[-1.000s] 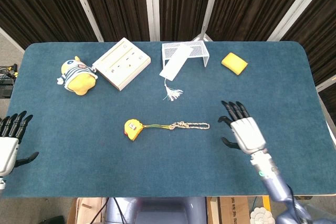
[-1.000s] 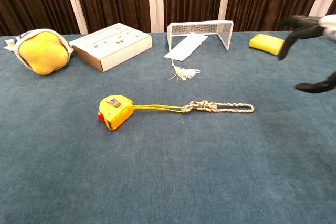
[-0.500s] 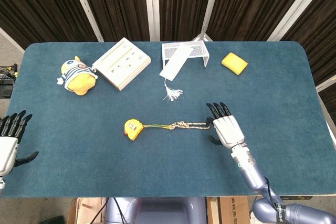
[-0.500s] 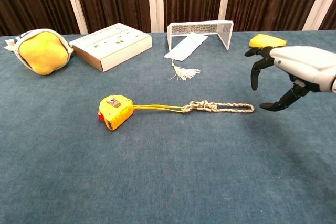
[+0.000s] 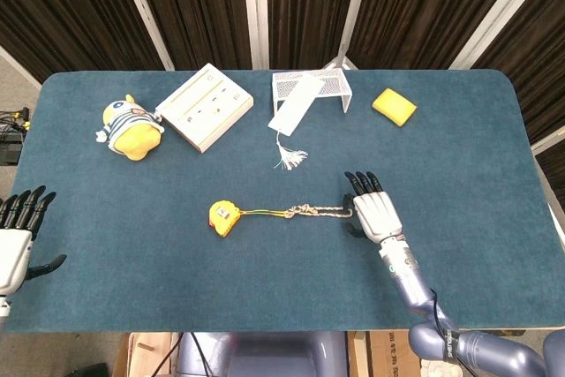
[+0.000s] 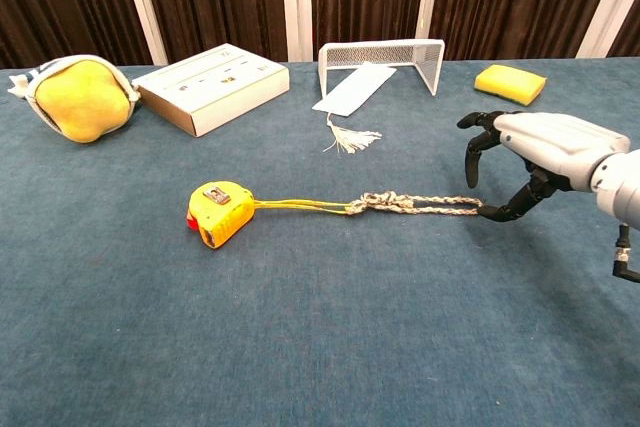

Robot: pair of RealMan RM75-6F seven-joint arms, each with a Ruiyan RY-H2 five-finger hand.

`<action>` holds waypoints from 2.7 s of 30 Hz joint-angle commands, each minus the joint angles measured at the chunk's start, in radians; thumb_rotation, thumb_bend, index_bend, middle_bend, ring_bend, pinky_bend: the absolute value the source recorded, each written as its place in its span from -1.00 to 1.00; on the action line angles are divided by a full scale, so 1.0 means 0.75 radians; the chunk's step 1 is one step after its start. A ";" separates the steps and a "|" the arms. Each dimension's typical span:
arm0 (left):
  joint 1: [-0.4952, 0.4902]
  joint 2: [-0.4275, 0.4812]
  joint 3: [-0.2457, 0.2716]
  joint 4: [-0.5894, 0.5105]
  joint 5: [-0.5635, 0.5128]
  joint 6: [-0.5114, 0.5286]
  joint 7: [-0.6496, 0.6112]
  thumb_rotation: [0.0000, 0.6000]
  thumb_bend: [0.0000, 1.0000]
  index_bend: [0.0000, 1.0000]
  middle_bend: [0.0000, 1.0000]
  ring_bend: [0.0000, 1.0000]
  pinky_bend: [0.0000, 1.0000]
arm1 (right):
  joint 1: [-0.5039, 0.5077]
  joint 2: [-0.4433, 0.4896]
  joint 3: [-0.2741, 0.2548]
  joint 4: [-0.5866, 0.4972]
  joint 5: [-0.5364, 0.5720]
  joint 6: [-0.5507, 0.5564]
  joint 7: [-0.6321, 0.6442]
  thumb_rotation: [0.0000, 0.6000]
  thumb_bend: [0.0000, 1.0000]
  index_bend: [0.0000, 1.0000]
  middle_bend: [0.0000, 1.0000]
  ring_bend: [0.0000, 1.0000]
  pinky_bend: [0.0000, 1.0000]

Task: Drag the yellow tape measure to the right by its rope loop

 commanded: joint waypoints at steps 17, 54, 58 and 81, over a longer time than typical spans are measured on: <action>-0.005 0.002 -0.003 -0.001 -0.013 -0.014 -0.016 1.00 -1.00 -1.00 -1.00 -1.00 -1.00 | 0.037 -0.089 -0.007 0.130 0.051 -0.020 0.035 1.00 -0.25 0.05 -0.79 -1.00 -1.00; -0.012 0.002 -0.007 -0.007 -0.039 -0.034 -0.023 1.00 -1.00 -1.00 -1.00 -1.00 -1.00 | 0.041 -0.139 -0.020 0.212 0.092 -0.029 0.060 1.00 -0.15 0.21 -0.75 -1.00 -1.00; -0.012 0.003 -0.008 -0.008 -0.040 -0.034 -0.023 1.00 -1.00 -1.00 -1.00 -1.00 -1.00 | 0.040 -0.137 -0.021 0.206 0.101 -0.030 0.054 1.00 -0.14 0.23 -0.75 -1.00 -1.00; -0.007 0.006 -0.005 -0.021 -0.037 -0.025 -0.015 1.00 -1.00 -1.00 -1.00 -1.00 -1.00 | -0.026 0.028 0.081 -0.101 0.225 0.055 0.144 1.00 -0.14 0.24 -0.75 -1.00 -1.00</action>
